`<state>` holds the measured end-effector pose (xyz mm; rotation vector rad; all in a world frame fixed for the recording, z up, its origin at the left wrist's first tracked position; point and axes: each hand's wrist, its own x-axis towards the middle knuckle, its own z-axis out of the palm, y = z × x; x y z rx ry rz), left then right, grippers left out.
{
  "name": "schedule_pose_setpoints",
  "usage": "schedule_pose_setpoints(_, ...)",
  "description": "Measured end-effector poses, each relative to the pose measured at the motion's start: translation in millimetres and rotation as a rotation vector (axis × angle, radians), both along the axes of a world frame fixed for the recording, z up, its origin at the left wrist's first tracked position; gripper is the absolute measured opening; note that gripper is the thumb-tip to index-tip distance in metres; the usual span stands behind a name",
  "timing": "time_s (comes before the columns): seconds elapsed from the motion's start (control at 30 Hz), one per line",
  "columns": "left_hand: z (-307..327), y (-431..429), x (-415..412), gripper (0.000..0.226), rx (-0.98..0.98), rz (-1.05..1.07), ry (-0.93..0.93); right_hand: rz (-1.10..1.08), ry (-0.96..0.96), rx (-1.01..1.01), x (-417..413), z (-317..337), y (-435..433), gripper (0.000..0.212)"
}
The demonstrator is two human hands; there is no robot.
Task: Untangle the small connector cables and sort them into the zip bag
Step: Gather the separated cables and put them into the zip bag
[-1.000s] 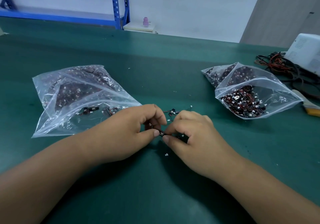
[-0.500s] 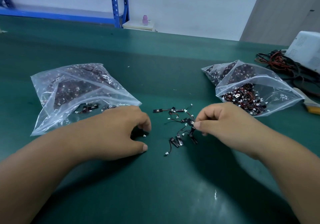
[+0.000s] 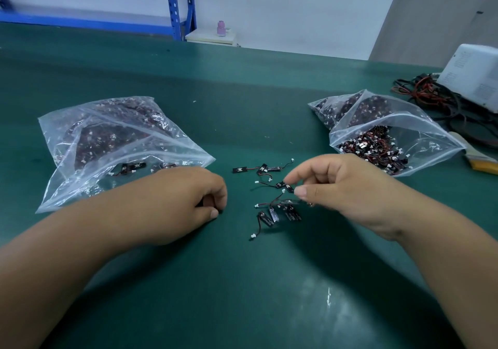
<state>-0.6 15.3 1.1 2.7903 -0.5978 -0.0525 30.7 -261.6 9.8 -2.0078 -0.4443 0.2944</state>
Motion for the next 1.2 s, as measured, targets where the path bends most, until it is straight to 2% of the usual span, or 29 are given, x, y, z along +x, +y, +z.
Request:
schedule_pose_setpoints(0.2, -1.9, -3.4, 0.1, 0.023, -0.089, -0.028, -0.045, -0.053, -0.035, 0.157, -5.8, -5.7, 15.8, 0.010)
schedule_pose_setpoints(0.3, -0.6, -3.8, 0.1, 0.023, -0.101, -0.035, -0.038, -0.022, -0.168, 0.036, -14.7, -12.4, 29.9, 0.009)
schedule_pose_setpoints(0.4, 0.8, -2.2, -0.2, 0.020, -0.114, -0.015, -0.036, -0.121, -0.342, -0.113, -14.0, -16.9, 30.6, 0.013)
schedule_pose_setpoints(0.47, 2.2, -0.8, -0.4, 0.018, -0.123, -0.004, -0.042, -0.175, -0.376, -0.153, -9.6, -17.9, 25.2, 0.016)
schedule_pose_setpoints(0.7, 9.5, 2.7, -5.4, 0.030, -0.077, 0.020, 0.067, -0.148, -0.403, -0.387, 4.6, -22.4, 7.2, 0.030)
schedule_pose_setpoints(0.83, 9.7, 3.7, -3.9, 0.040, -0.019, 0.025, 0.050, -0.307, -0.409, -0.300, 13.9, -31.3, 3.3, 0.024)
schedule_pose_setpoints(0.93, 7.3, 4.7, -0.7, 0.032, -0.002, 0.015, 0.024, -0.348, -0.420, -0.244, 16.9, -33.8, 1.1, 0.022)
schedule_pose_setpoints(1.07, 6.2, 7.1, -0.4, 0.022, 0.022, 0.018, -0.007, -0.253, -0.445, -0.239, 10.6, -28.5, 4.0, 0.013)
schedule_pose_setpoints(1.2, 7.4, 7.0, -3.3, 0.016, 0.069, 0.033, -0.006, -0.050, -0.583, -0.338, -11.4, -17.0, 20.9, 0.010)
